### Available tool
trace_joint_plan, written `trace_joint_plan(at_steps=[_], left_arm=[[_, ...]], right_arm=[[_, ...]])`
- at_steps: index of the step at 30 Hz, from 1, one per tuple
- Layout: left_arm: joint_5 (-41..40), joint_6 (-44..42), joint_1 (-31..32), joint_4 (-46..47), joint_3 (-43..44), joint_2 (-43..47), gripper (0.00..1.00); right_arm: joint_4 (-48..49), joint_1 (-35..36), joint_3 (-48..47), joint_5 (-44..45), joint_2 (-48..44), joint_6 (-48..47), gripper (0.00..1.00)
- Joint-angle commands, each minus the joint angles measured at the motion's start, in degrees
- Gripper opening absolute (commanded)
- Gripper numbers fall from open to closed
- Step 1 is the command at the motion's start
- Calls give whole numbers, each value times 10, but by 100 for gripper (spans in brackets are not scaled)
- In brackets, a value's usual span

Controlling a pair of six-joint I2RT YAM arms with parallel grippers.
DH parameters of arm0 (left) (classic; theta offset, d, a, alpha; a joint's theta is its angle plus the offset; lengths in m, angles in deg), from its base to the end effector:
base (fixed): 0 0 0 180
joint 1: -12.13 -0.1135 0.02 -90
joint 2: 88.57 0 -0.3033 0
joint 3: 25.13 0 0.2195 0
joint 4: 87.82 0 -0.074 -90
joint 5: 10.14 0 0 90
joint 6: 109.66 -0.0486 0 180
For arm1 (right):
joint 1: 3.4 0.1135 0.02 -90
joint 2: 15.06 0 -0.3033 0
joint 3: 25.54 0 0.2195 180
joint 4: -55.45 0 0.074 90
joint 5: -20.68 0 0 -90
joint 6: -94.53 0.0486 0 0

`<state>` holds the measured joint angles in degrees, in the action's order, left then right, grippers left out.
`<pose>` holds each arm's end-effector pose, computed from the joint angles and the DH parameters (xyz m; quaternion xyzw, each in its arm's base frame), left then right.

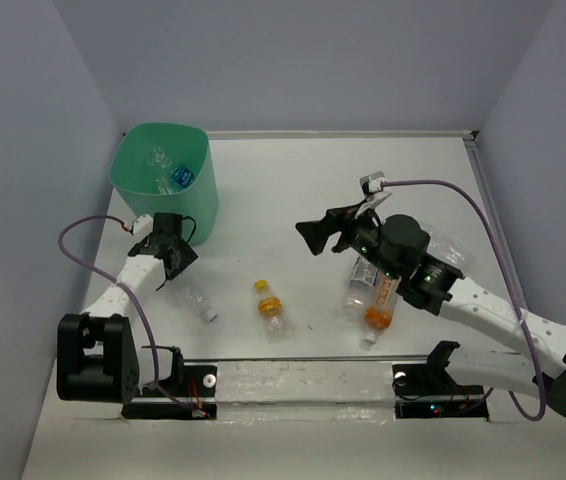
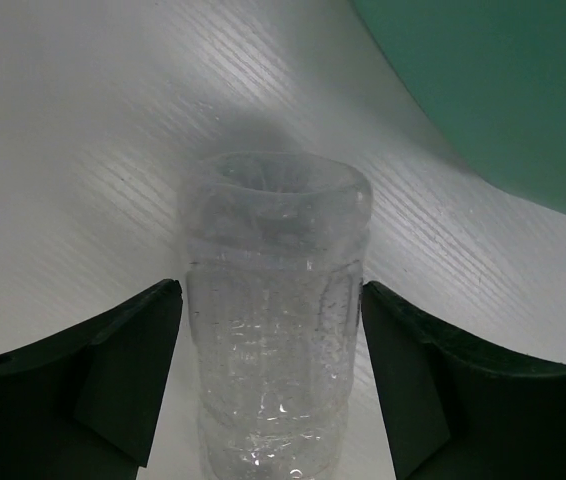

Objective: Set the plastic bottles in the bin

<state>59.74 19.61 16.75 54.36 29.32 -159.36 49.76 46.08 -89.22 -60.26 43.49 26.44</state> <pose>0.2016 0.0005 0.2412 -0.3303 0.8783 0.0409 0.3431 0.1373 0.1489 0.3907 -0.1148 0.7012 0.3637 0.6024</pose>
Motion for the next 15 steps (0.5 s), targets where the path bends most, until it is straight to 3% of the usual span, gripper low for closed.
trace_joint_plan(at_steps=[1, 10, 11, 15], left_arm=[[20, -21, -3, 31, -16, 19, 80], [72, -38, -3, 48, -18, 13, 56], [90, -45, -3, 47, -17, 16, 51], [179, -67, 5, 44, -3, 23, 47]], right_arm=[[3, -1, -4, -15, 27, 4, 99], [-40, -1, -47, -39, 110, 12, 100], [-60, -1, -58, -37, 137, 16, 99], [-91, -1, -76, -36, 213, 30, 100]])
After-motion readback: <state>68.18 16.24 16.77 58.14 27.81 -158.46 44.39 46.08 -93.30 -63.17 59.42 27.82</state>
